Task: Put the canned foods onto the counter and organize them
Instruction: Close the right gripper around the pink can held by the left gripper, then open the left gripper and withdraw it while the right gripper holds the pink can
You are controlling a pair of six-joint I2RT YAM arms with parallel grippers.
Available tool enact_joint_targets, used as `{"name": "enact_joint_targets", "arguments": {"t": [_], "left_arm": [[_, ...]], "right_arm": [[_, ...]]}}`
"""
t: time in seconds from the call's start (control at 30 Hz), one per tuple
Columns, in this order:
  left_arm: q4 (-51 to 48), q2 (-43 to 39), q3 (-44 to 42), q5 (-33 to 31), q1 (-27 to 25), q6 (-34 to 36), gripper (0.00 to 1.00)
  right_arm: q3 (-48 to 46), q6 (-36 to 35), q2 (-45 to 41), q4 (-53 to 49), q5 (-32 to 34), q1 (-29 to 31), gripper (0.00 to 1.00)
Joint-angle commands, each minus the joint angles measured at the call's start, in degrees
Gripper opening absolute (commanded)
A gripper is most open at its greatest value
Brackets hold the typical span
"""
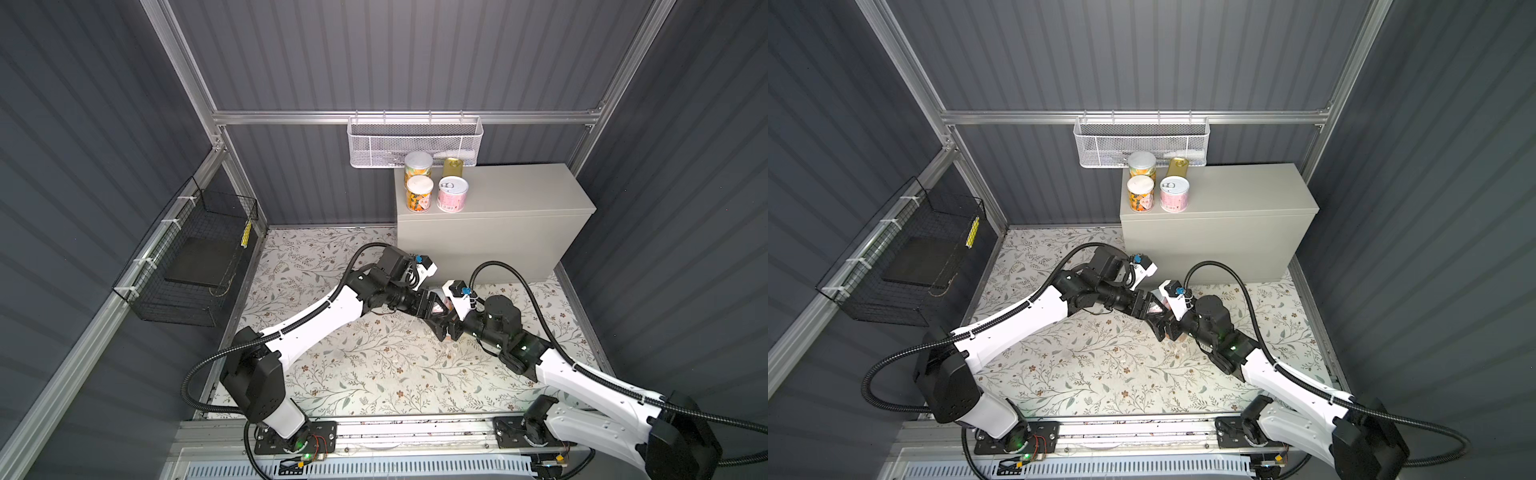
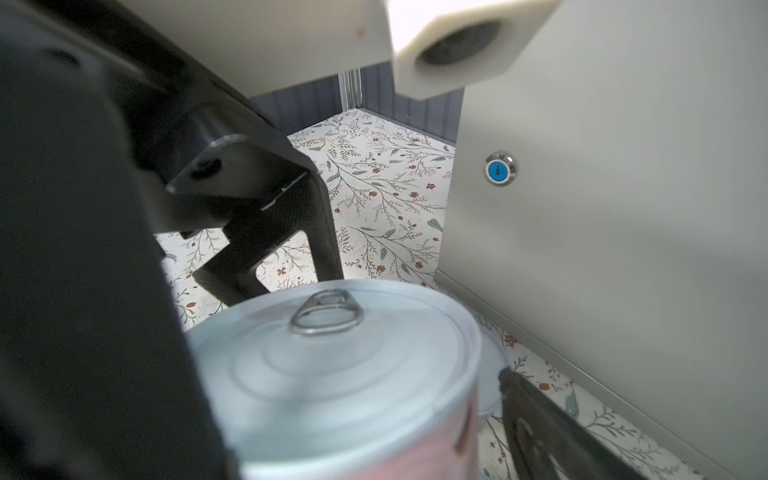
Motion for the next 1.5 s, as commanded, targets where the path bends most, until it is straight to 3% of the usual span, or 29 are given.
{"name": "enact_joint_targets", "arguments": {"t": [0.0, 0.3, 0.57, 0.77, 0.83, 0.87, 0.9, 1.47], "left_arm": [[0.0, -0.2, -0.1, 2.8, -0.1, -0.5, 0.46], [-0.8, 0.5, -0.2, 2.6, -0.1, -0.4, 0.46], [-1.1, 1.3, 0.1, 2.0, -0.1, -0.4, 0.49], [-0.8, 1.3, 0.2, 0.9, -0.1, -0.7, 0.68], [-0.6, 1.1, 0.1, 0.0, -0.1, -0.9, 0.8], [-0.5, 1.0, 0.0, -0.5, -0.1, -1.0, 0.98], [-0.4, 0.8, 0.0, -0.9, -0.1, -1.1, 1.0], [0.4, -1.1, -2.3, -9.2, 1.6, -3.7, 1.0]], "right_arm": [[1.2, -2.0, -0.7, 1.3, 2.5, 0.0, 0.99], [0.2, -2.7, -1.2, 3.4, 3.1, 0.4, 0.97], [-0.1, -2.5, -1.2, 4.5, 2.6, 1.0, 0.77], [-0.2, -1.8, -0.8, 5.8, 2.0, 1.1, 0.7], [-0.4, -1.6, -0.8, 6.1, 1.9, 1.1, 0.7], [-0.5, -1.6, -0.9, 6.3, 1.9, 1.1, 0.69], [-0.6, -1.6, -1.0, 6.4, 1.8, 1.1, 0.69], [-2.2, -1.5, -3.3, 5.5, 6.6, 1.1, 0.69]]}}
